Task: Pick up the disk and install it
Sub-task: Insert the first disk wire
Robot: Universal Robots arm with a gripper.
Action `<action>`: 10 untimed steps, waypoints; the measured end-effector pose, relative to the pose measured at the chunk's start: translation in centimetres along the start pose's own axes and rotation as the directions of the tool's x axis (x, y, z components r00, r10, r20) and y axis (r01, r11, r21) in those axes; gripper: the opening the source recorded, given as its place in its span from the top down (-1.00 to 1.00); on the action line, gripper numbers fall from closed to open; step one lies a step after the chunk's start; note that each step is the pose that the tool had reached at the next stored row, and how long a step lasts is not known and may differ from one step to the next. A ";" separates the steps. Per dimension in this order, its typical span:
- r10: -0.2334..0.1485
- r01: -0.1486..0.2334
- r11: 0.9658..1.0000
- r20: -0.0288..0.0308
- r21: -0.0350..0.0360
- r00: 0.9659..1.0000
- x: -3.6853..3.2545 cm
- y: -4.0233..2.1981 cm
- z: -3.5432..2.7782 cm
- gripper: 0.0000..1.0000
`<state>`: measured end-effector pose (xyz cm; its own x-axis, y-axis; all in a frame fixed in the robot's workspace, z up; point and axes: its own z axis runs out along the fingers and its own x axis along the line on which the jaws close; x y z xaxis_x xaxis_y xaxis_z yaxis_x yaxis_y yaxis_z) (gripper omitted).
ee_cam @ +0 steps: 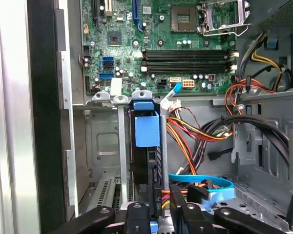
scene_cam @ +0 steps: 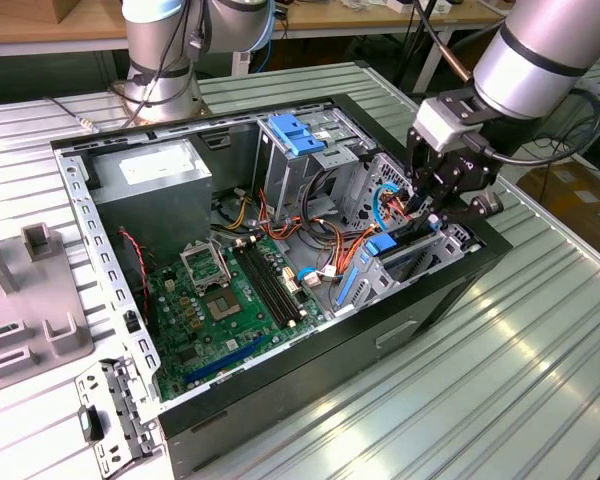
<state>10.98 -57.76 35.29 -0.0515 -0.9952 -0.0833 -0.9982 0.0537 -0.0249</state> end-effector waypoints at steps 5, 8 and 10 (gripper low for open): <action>0.000 0.000 1.000 0.000 -0.001 1.000 -0.32 -0.07 -0.13 0.38; 0.001 -0.001 1.000 -0.001 -0.008 1.000 -0.47 -0.37 0.05 0.79; 0.001 -0.001 1.000 -0.001 -0.012 1.000 -0.47 -0.46 0.21 0.79</action>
<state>11.47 -57.30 35.13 -0.0524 -0.9952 -0.0825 -0.9985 0.0537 -0.0132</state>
